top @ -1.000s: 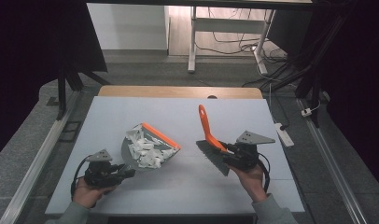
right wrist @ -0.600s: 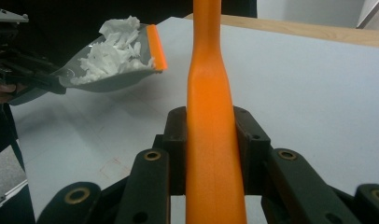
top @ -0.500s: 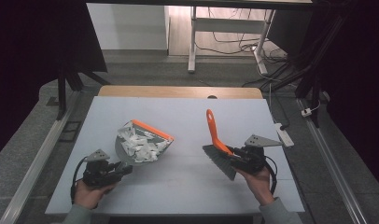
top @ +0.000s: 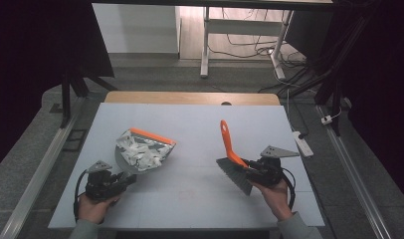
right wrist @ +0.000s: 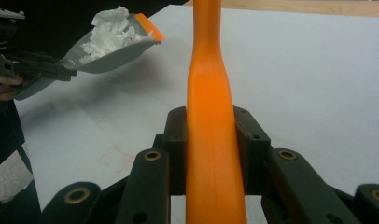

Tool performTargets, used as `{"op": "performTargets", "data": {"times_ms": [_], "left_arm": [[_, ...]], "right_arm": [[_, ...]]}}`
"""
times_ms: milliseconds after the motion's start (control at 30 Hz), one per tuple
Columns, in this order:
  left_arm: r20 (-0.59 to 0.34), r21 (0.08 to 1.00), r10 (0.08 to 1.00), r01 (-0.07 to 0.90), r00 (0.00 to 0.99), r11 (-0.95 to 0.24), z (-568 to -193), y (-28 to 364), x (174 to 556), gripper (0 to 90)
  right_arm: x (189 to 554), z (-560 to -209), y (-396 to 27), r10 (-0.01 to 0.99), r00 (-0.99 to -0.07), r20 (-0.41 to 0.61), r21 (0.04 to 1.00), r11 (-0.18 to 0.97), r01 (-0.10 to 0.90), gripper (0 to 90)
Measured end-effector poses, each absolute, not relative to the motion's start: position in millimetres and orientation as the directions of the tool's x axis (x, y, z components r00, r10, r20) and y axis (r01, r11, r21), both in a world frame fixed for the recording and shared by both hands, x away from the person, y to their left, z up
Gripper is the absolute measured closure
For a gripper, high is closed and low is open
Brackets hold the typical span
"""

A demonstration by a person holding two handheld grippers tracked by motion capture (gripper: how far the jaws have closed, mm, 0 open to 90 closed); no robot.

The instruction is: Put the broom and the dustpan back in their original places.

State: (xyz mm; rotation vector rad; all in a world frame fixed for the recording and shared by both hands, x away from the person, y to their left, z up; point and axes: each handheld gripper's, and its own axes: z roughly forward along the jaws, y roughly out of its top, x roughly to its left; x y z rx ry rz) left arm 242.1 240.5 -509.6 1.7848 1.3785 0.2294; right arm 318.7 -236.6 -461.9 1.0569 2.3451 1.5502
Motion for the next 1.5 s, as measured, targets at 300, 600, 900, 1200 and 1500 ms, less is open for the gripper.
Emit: {"op": "performTargets", "data": {"times_ms": [300,600,900,1200,1500], "left_arm": [[-0.342,0.683,0.889,0.731,0.303,0.014,-516.9,246.5,249.0,61.3],[-0.336,0.665,0.911,0.745,0.237,0.052,-522.9,247.7,254.2,61.3],[-0.361,0.631,0.917,0.768,0.167,0.108,-528.0,244.6,265.0,61.3],[-0.361,0.598,0.926,0.789,0.107,0.142,-533.7,237.4,271.3,61.2],[-0.352,0.580,0.932,0.801,0.085,0.147,-538.1,230.7,273.7,60.9]], "right_arm": [[320.7,-470.5,-236.7,0.639,-0.718,0.277,0.829,0.219,0.515,70.2],[321.0,-478.5,-234.5,0.646,-0.702,0.301,0.803,0.226,0.551,70.2],[320.0,-483.8,-235.5,0.653,-0.689,0.315,0.784,0.230,0.577,70.2],[328.5,-493.3,-237.1,0.705,-0.642,0.300,0.736,0.257,0.626,70.1],[341.6,-496.7,-243.8,0.725,-0.630,0.278,0.713,0.284,0.641,68.9]]}}
